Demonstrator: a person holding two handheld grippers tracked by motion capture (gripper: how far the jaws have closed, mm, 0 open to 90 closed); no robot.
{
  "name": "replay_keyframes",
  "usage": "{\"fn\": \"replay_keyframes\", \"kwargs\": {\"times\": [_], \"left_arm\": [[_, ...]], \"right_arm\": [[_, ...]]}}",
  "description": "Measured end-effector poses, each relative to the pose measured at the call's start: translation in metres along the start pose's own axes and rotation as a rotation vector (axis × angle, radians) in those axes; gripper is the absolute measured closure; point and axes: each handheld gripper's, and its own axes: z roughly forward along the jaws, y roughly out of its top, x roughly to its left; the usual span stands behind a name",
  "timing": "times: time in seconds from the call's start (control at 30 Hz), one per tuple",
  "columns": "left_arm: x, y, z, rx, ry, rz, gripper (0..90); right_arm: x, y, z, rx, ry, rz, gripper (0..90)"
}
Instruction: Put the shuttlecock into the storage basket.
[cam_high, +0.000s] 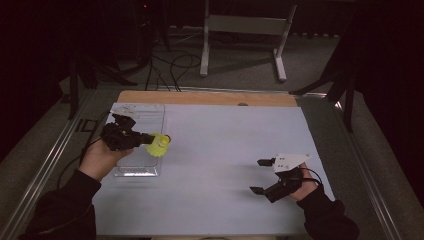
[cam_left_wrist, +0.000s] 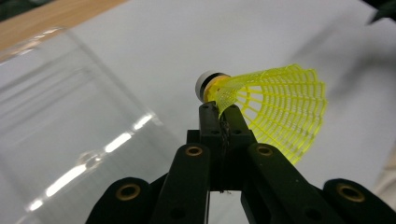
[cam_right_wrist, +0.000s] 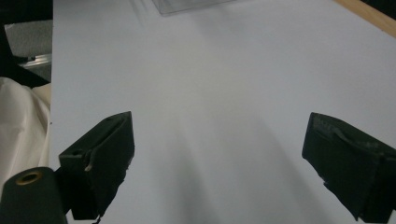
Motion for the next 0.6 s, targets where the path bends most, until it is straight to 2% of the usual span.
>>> {"fn": "replay_keyframes", "kwargs": {"times": [0.13,0.33,0.47,0.6], "left_arm": [[0.008,-0.006,-0.004,-0.018,0.033,-0.026,90.0],[0.020,-0.017,-0.005,-0.028,0.098,-0.041,90.0],[0.027,-0.022,-0.002,-0.040,0.122,-0.055,90.0],[0.032,-0.028,0.003,-0.060,0.150,-0.067,90.0]], "right_arm": [[0.001,-0.005,-0.001,-0.016,0.001,0.010,9.5],[0.001,-0.016,-0.002,-0.039,-0.010,0.051,9.4],[0.002,-0.024,-0.003,-0.079,-0.026,0.078,9.4],[0.003,-0.032,-0.004,-0.094,-0.038,0.103,9.5]]}}
